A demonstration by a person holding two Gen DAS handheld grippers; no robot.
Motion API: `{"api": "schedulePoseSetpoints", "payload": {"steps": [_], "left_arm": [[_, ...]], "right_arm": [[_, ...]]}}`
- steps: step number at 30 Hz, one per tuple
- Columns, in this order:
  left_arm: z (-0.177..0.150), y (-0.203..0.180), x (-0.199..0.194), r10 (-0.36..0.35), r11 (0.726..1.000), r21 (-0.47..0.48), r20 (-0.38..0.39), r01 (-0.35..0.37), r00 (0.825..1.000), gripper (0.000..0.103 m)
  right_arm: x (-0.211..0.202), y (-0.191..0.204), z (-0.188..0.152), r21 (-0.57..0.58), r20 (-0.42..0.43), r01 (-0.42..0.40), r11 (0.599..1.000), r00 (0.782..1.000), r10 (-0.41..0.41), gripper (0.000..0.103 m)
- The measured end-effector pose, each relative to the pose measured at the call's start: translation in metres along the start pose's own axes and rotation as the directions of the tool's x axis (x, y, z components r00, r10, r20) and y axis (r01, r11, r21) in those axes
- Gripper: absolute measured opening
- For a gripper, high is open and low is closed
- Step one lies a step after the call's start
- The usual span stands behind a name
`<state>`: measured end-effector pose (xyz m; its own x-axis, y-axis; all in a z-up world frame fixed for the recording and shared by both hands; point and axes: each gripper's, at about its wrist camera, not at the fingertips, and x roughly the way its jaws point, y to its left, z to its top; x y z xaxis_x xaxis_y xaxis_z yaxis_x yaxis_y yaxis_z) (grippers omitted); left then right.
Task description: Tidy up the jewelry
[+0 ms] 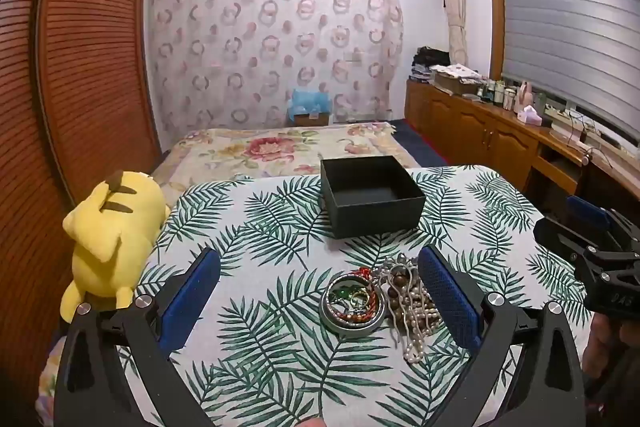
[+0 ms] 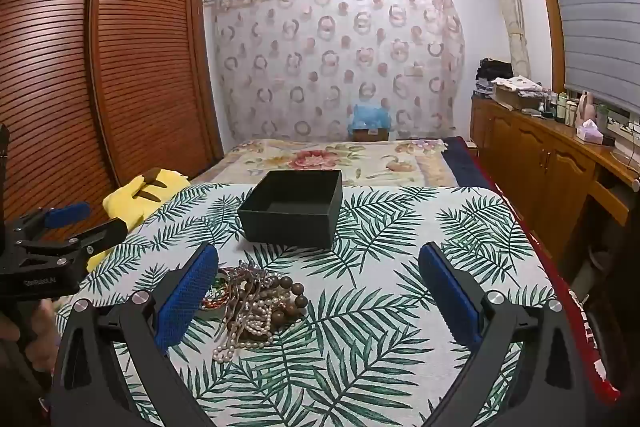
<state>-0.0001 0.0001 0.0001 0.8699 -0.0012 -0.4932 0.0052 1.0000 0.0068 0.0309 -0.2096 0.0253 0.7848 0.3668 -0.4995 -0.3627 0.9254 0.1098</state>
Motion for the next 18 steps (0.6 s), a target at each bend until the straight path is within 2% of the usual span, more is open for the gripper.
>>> {"api": "schedulePoseSetpoints", "payload": {"steps": [18], "left_arm": [[-0.0002, -0.0011, 0.001, -0.002, 1.0, 0.0, -0.001, 0.002, 1.0, 0.096]], "right_arm": [[-0.0004, 0.0007, -0.0001, 0.003, 0.001, -0.003, 1.0, 1.0, 0.003, 0.101]]}}
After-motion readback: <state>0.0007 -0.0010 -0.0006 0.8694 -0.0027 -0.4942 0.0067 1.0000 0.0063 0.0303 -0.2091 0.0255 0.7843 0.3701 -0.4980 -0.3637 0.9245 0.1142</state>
